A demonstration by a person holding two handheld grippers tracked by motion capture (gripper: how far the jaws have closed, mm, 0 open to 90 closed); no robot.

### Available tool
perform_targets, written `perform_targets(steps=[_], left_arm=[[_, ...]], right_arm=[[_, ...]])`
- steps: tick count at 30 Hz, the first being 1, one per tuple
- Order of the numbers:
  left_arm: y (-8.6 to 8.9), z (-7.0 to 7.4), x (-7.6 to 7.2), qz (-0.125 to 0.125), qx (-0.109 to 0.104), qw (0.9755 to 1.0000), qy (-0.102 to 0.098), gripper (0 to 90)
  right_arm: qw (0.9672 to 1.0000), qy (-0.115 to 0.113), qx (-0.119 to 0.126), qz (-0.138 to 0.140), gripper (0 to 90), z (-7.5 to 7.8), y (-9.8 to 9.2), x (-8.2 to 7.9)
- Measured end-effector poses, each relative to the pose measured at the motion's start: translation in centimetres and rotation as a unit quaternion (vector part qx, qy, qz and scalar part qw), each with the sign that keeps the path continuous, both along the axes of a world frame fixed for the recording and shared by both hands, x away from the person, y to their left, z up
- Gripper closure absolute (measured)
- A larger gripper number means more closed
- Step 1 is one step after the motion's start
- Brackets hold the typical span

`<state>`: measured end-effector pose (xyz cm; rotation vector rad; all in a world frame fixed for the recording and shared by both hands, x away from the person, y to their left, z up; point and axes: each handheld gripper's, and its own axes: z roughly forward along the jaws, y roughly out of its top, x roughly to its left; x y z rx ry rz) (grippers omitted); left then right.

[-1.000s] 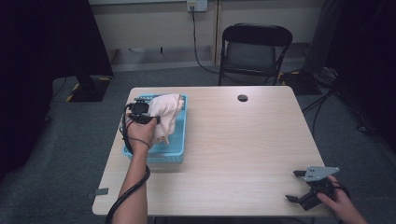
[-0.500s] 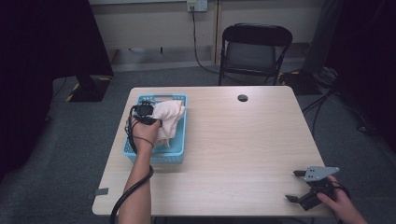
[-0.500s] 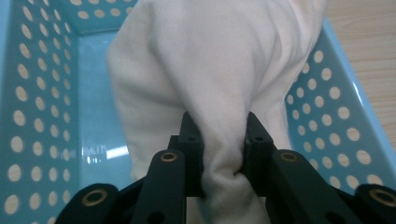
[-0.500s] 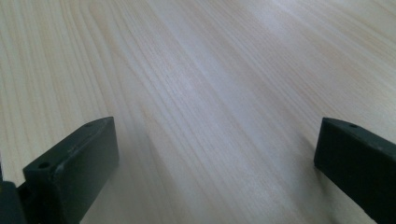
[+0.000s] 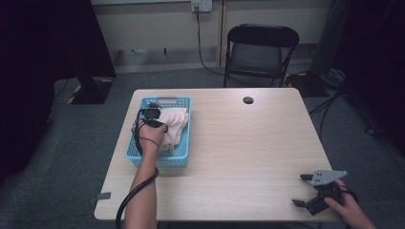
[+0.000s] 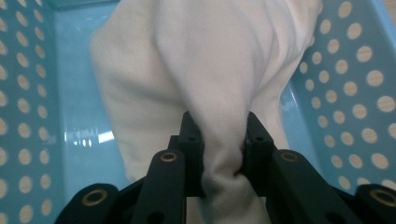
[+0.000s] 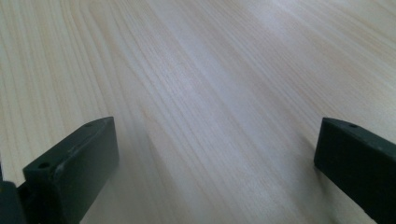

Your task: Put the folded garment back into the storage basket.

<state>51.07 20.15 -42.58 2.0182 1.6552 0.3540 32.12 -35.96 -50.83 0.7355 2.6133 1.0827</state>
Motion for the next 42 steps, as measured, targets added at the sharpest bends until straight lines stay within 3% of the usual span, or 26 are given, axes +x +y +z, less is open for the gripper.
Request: perform_targets(steps=[23, 42], left_arm=[[-0.4, -1.2, 0.6, -0.006, 0.002, 0.9998, 0.019, 73.7], [-0.9, -2.6, 0.9, -0.028, 0.027, 0.9979, 0.052, 69.8]], right_arm=[[1.0000, 0.000, 0.000, 0.000, 0.0, 0.0, 0.0, 0.0], [1.0000, 0.000, 0.000, 0.001, 0.0, 0.0, 0.0, 0.0]])
